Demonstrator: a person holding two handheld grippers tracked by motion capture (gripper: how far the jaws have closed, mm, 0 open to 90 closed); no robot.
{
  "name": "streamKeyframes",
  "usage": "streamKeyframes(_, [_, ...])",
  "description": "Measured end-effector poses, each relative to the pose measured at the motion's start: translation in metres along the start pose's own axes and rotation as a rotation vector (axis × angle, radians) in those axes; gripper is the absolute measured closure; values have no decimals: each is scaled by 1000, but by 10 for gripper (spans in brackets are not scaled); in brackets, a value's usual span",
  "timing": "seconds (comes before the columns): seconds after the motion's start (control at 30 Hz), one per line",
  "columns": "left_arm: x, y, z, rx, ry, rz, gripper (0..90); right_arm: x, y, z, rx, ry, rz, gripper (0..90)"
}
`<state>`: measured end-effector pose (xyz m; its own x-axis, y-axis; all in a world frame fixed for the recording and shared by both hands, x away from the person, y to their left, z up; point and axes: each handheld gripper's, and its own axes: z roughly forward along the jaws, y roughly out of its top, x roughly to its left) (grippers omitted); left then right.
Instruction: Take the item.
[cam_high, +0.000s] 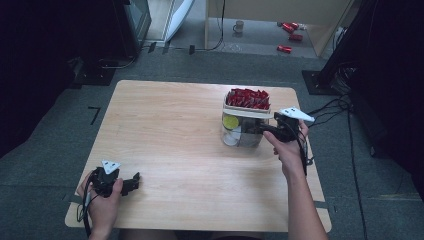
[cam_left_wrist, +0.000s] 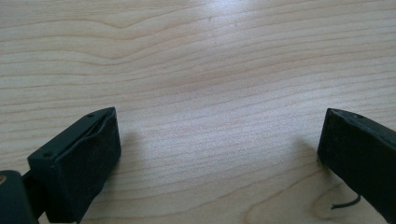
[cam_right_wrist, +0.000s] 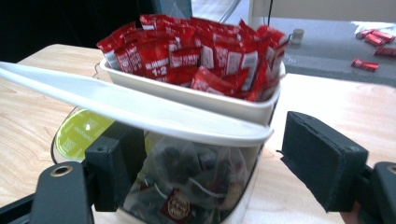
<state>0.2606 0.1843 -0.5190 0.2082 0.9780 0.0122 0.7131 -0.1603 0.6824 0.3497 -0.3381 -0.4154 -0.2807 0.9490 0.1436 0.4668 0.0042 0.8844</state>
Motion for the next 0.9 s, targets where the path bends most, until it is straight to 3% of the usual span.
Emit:
streamKeyframes(0.43, [0,0,0,0,0,0,0,-11,-25,-6,28,-4,36,223])
streamKeyframes(0.67, [0,0,0,-1,0,0,0,-18,-32,-9,38,-30,48,225])
streamKeyframes(0.9, [0,0,0,0,0,0,0,-22,-36,-11,23,-23,71,223])
